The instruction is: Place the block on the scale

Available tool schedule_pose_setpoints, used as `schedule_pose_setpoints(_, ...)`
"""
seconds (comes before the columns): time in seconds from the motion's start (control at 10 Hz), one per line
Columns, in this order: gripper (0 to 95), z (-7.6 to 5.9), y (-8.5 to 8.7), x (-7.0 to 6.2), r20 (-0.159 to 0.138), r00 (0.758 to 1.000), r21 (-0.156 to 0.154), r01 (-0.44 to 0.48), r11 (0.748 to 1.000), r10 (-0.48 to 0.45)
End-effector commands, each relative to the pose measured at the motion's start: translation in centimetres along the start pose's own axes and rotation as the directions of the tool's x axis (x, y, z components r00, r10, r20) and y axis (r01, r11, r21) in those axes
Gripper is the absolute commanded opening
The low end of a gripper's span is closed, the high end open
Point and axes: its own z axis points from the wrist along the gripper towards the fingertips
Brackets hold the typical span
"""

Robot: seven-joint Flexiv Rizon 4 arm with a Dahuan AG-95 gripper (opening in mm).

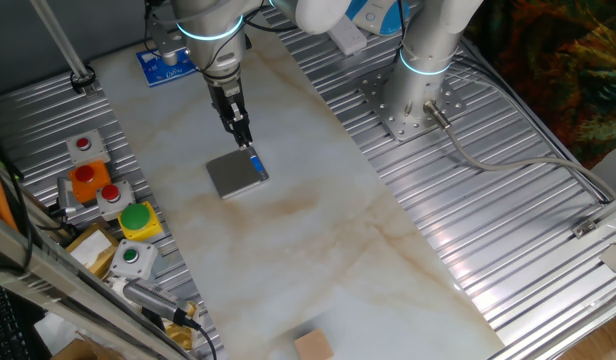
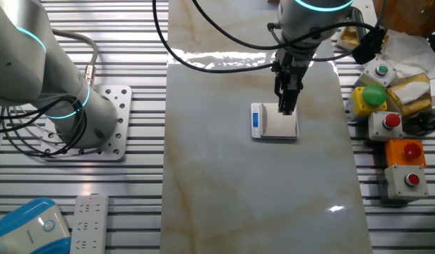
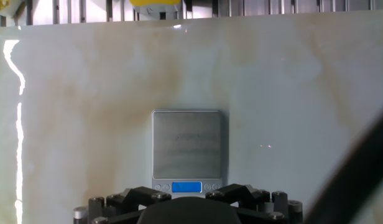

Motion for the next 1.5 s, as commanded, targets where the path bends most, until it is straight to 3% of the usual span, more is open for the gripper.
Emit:
schedule_pose_setpoints(0.1,0.0,-0.2,-0.3,0.2,-0.052,0.968,-0.002,0.244,0.97,-0.244)
schedule_pose_setpoints(0.2,0.0,-0.5,-0.7,0.3,-0.064,0.973,-0.066,0.219,0.974,-0.223)
schedule_pose_setpoints(0.3,0.0,-0.8,-1.0,0.3,-0.063,0.971,-0.068,0.225,0.972,-0.229)
schedule_pose_setpoints(0.4,0.0,-1.1,-1.3,0.1,-0.068,0.97,-0.044,0.233,0.972,-0.235)
schedule_pose_setpoints(1.5,0.0,-1.3,-1.7,0.3,-0.067,0.967,-0.041,0.242,0.97,-0.244)
